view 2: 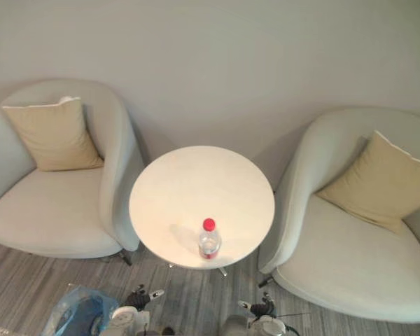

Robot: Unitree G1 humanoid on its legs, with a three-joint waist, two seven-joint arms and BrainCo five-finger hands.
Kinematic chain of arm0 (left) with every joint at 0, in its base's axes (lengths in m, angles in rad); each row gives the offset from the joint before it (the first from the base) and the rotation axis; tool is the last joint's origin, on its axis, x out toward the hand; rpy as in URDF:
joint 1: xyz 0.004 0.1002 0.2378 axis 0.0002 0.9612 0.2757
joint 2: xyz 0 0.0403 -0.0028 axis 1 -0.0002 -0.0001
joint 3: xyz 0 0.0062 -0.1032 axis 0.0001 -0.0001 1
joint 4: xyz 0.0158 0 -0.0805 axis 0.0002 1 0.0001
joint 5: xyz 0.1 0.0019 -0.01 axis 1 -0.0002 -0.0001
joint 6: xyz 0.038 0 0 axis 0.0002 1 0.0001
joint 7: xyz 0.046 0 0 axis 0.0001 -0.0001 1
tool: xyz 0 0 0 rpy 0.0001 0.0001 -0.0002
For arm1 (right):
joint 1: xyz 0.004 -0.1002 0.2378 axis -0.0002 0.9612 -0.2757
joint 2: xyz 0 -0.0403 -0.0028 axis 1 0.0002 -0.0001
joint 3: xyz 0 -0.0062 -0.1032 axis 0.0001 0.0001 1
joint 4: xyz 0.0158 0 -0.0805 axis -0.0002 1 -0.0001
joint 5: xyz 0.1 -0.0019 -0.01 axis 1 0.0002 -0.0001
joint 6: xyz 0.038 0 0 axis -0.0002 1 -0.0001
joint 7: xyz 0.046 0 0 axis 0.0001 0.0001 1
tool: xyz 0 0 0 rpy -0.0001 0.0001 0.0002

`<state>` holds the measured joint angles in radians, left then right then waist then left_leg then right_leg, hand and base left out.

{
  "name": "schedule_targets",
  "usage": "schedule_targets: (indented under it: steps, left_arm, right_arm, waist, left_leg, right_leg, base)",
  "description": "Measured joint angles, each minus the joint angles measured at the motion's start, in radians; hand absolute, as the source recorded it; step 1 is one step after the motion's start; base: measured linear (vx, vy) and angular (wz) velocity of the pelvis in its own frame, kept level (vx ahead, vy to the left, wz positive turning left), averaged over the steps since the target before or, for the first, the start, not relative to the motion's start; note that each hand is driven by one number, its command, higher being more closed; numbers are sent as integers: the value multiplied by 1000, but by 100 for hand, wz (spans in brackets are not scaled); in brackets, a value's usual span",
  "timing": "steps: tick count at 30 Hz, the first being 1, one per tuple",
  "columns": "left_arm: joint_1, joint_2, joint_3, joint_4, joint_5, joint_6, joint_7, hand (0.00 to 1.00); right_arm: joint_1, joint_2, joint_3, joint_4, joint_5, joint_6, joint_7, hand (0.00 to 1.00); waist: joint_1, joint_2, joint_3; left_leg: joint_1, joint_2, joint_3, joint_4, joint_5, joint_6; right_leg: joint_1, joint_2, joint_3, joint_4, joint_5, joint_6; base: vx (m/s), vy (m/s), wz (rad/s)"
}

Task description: Gather rubbish on tea table into small bin, then transfer packed bag to large trash can.

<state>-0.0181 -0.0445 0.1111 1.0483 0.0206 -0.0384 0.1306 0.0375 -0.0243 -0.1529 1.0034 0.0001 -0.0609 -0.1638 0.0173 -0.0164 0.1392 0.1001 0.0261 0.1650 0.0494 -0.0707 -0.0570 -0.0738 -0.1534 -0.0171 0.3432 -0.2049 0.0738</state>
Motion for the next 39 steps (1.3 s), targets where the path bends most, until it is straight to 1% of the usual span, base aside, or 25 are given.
schedule_targets:
  steps: [2, 3, 5, 6, 9, 12, 15, 17, 20, 23, 25, 26, 29, 34, 39]
  left_arm:
    - [2, -9, 17, 7, 0, 5, -3, 0]
    - [5, -9, 22, 7, 0, 5, -1, 0]
    - [10, -8, 28, 2, -1, -1, -7, 0]
    - [9, -6, 27, -2, 0, 0, -7, 0]
    - [13, 2, 18, -10, 18, 1, -2, 0]
    - [16, 18, -16, -10, 20, 2, -2, 0]
    - [25, 32, -51, -17, 34, 1, -2, 0]
    - [30, 52, -72, -17, 38, 1, -2, 0]
    - [33, 69, -104, -17, 39, 0, -3, 0]
    - [33, 75, -136, -16, 59, -1, -7, 0]
    - [36, 84, -162, -16, 66, -3, -10, 0]
    - [37, 91, -180, -15, 69, -3, -13, 0]
    - [39, 97, -199, -15, 76, -5, -25, 0]
    - [44, 123, -229, -4, 79, -8, -27, 0]
    - [48, 136, -229, 5, 82, -19, -26, 0]
  right_arm:
    - [4, -25, 11, -1, 1, 0, -1, 0]
    - [15, -27, 14, -1, 1, 0, 1, 0]
    - [27, -27, 23, -9, 34, 5, 33, 0]
    - [27, -28, 36, -29, 41, 7, 36, 0]
    - [44, -44, 115, -158, -9, -7, 23, 0]
    - [77, -62, 140, -293, -75, -32, 18, 0]
    - [118, -86, 164, -411, -115, -47, 18, 0]
    - [152, -100, 184, -497, -120, -55, 29, 0]
    - [186, -110, 189, -578, -120, -69, 47, 0]
    - [200, -143, 199, -621, -128, -89, 66, 0]
    - [205, -170, 210, -640, -159, -94, 72, 0]
    - [201, -189, 217, -641, -166, -106, 79, 0]
    - [192, -227, 224, -641, -199, -120, 84, 0]
    - [160, -286, 275, -641, -199, -128, 86, 0]
    - [115, -310, 336, -641, -199, -131, 103, 0]
  waist:
    - [-4, 8, -7]
    - [-5, 6, -13]
    - [-5, 3, -19]
    - [-5, 3, -20]
    - [-4, -5, -21]
    - [-5, -8, -23]
    - [-6, -10, -25]
    - [-11, -10, -26]
    - [-13, -10, -25]
    - [-15, -7, -26]
    - [-18, -5, -30]
    - [-18, -2, -34]
    - [-18, 8, -37]
    - [-18, 23, -36]
    - [-16, 25, -33]
  left_leg:
    - [10, 20, -18, -7, -1, -14]
    - [12, 27, -31, -9, -2, -16]
    - [12, 37, -59, -10, -1, -23]
    - [13, 40, -66, -13, 2, -27]
    - [6, 44, -66, -15, 3, -28]
    - [5, 37, -68, -15, 3, -27]
    - [3, 28, -77, -19, 8, -20]
    - [5, 20, -92, -36, 20, -17]
    - [4, 15, -97, -47, 30, -16]
    - [3, 12, -107, -47, 30, -16]
    - [-1, 11, -123, -48, 31, -16]
    - [-8, 11, -129, -48, 32, -16]
    - [-14, 11, -141, -48, 33, -16]
    - [-12, 11, -162, -47, 33, -16]
    - [-14, 9, -177, -48, 33, -16]
  right_leg:
    - [38, 22, -32, -35, 3, -3]
    - [52, 29, -45, -48, 5, -7]
    - [82, 34, -82, -73, 10, -13]
    - [89, 36, -88, -76, 10, -14]
    - [95, 41, -86, -104, 24, -15]
    - [105, 37, -86, -125, 36, -8]
    - [110, 30, -87, -138, 41, -4]
    - [109, 27, -88, -141, 44, -1]
    - [108, 26, -91, -150, 48, 2]
    - [109, 26, -95, -159, 50, 2]
    - [111, 26, -108, -166, 50, 2]
    - [110, 27, -114, -173, 53, 1]
    - [113, 28, -121, -175, 55, 1]
    - [141, 32, -136, -197, 62, -2]
    - [144, 32, -142, -209, 64, -2]
  base:
    - [121, -123, 27]
    - [111, -99, 43]
    - [101, -81, 43]
    - [52, -41, 27]
    - [8, -2, 2]
    - [-7, 10, 2]
    - [-24, 27, 7]
    - [-32, 16, 8]
    - [-16, 5, 6]
    - [-13, -4, 5]
    - [-6, -11, 18]
    - [20, -11, 18]
    - [34, -11, 11]
    - [26, -12, 9]
    - [-19, -4, 7]
